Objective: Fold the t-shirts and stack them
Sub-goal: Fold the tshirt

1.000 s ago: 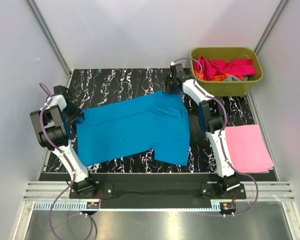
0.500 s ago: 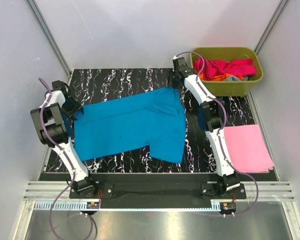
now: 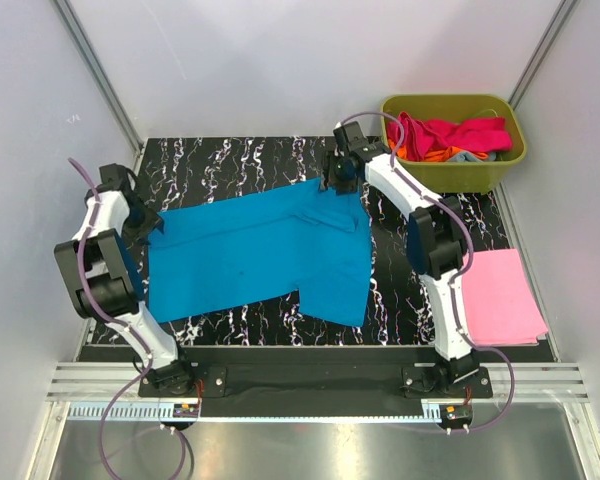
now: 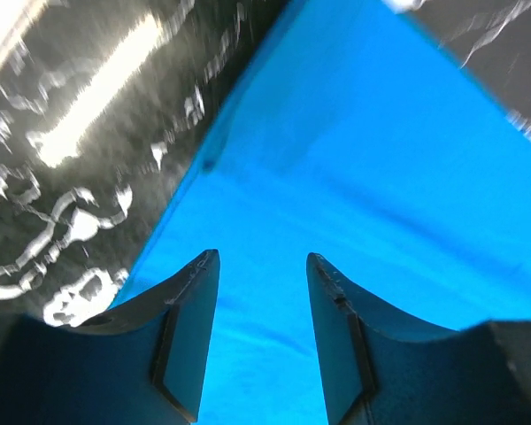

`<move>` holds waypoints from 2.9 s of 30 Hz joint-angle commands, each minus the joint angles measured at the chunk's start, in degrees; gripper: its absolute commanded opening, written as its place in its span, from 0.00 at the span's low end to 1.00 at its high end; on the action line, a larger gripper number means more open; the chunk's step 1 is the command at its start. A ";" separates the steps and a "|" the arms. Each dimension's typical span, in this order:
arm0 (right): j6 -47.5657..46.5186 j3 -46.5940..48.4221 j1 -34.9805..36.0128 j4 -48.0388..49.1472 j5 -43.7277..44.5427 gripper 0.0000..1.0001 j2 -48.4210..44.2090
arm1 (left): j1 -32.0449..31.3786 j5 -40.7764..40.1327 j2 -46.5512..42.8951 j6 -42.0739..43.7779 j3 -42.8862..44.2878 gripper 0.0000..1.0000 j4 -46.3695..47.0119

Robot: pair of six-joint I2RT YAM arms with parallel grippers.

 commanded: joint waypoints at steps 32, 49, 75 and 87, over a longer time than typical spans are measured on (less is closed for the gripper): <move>-2.78 -35.08 -9.84 12.50 -10.23 0.48 -24.18 | -47.30 11.40 13.88 -37.75 -3.98 0.31 47.88; -1.90 -36.92 -9.75 14.87 -11.02 0.47 -23.30 | -47.91 8.84 21.97 -41.80 3.14 0.22 43.58; -1.02 -40.70 -9.22 18.03 -18.05 0.45 -16.98 | -47.83 13.15 20.13 -37.49 5.87 0.10 35.85; 0.39 -39.30 -9.13 19.09 -18.93 0.08 -16.01 | -46.95 13.58 18.20 -35.12 6.48 0.01 33.39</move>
